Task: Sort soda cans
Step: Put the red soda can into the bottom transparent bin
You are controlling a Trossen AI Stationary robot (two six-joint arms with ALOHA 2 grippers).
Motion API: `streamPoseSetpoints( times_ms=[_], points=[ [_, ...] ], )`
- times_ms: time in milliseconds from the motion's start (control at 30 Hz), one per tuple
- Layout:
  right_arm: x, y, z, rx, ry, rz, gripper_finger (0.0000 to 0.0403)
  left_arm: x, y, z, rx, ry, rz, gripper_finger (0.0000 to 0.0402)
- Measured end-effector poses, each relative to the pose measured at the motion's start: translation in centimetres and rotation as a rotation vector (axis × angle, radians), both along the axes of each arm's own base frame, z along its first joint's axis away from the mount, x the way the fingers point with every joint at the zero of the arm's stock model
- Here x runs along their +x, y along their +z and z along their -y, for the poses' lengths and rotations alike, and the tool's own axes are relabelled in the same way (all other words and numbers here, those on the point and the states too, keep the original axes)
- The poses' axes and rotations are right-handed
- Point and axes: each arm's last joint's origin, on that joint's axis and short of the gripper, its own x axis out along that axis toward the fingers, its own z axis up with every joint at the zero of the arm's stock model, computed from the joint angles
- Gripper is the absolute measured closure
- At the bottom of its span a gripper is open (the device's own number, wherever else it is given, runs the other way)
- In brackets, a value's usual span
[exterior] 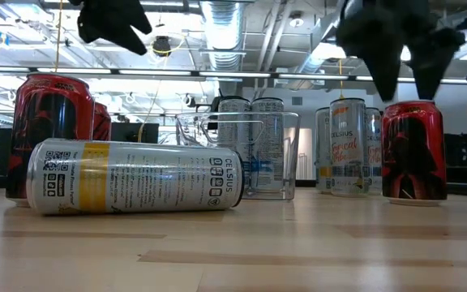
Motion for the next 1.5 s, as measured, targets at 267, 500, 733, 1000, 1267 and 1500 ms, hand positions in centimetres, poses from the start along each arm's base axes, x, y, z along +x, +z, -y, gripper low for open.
streamPoseSetpoints(
  times_ms=[267,500,733,1000,1267,1500],
  points=[
    [0.1,-2.9,1.1,0.026,-0.011,-0.004,0.0020,-0.9,-2.2,1.3,-0.040,0.005,-0.027,0.0188],
    [0.6,-4.1,1.3,0.043,0.003,0.064,0.0032,-2.0,-4.5,2.2,-0.089,0.035,-0.071,0.0188],
    [0.4,-4.3,1.4,0.038,0.007,0.053,0.0121,-3.2,-5.2,3.9,-0.143,0.047,-0.056,0.0188],
    [-0.2,-0.6,-0.1,0.006,0.009,0.128,0.0125,-4.1,-5.0,4.9,-0.096,0.098,0.039,0.0188],
    [-3.9,6.8,-3.8,-0.012,0.044,0.181,0.0125,-3.8,-4.8,4.7,-0.027,0.119,0.088,0.0188],
    [-7.2,11.1,-7.5,0.041,0.122,0.279,0.0125,-3.5,-4.6,4.6,-0.024,0.121,0.114,0.0188]
  ],
)
